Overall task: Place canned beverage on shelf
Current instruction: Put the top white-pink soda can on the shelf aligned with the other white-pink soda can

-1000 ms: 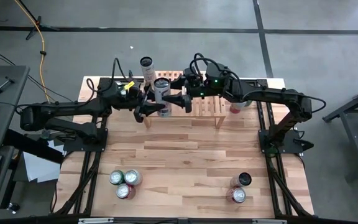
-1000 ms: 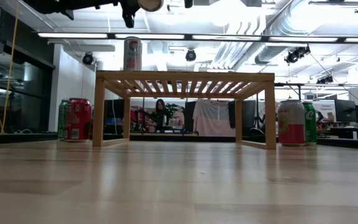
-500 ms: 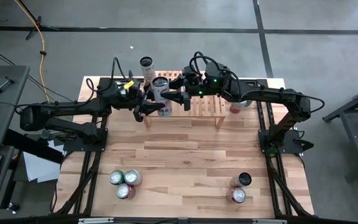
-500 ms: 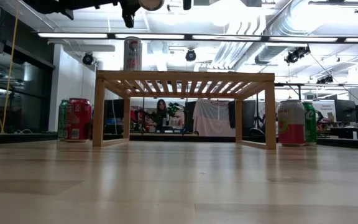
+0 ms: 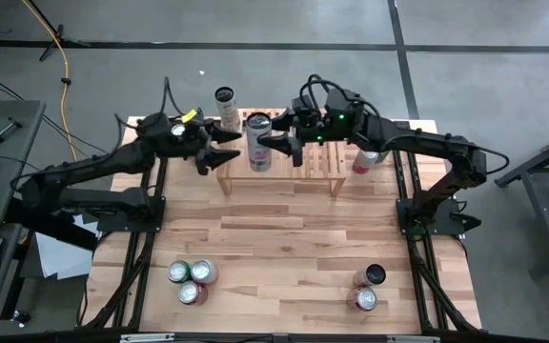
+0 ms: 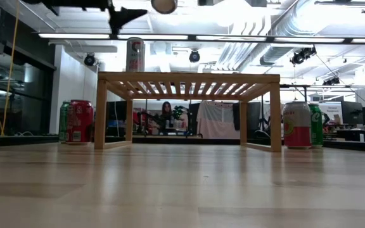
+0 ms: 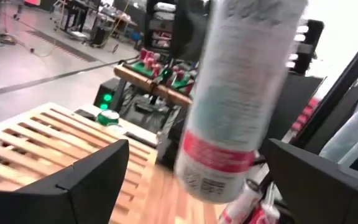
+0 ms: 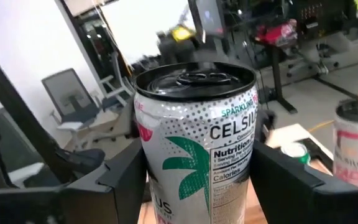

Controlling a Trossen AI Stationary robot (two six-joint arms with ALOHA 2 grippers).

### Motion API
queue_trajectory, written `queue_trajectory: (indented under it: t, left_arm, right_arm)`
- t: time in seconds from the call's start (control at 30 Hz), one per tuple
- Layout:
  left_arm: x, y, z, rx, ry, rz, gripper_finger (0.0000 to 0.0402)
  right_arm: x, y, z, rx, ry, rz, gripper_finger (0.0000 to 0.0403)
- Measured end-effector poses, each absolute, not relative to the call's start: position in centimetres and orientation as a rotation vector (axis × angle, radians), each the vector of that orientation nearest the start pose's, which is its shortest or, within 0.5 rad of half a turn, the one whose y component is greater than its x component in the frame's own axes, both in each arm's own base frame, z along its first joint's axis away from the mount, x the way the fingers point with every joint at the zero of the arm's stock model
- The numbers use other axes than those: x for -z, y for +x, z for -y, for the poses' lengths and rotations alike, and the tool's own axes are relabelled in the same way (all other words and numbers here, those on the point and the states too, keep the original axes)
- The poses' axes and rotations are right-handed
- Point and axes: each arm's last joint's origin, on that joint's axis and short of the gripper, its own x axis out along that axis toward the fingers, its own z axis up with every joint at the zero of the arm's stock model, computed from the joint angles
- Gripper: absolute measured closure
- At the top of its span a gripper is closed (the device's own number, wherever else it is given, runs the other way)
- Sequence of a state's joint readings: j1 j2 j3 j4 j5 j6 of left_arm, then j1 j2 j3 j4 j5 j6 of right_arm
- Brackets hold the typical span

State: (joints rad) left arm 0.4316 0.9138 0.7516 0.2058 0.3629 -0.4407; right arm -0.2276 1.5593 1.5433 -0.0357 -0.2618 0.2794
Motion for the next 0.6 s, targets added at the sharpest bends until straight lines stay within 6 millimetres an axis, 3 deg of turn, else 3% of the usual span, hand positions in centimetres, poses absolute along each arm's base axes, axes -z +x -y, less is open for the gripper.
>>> queue_trajectory:
  t: [0.2,0.33,0.6]
  left_arm:
    - [-37.3,15.6,-7.1,-0.125,-0.326,0.126,0.0043]
    - [-39.8,13.3,-6.4,-0.197,-0.246,0.245,0.0043]
    - [-41.3,11.3,-5.6,-0.283,-0.192,0.353,0.0042]
  right_arm:
    - [-40.4,36.5,7.1,-0.002,0.279,-0.093,0.0169]
    - [-38.3,38.9,6.7,0.024,0.243,-0.089,0.0169]
    - [-34.6,43.0,8.3,0.238,0.142,0.038,0.0169]
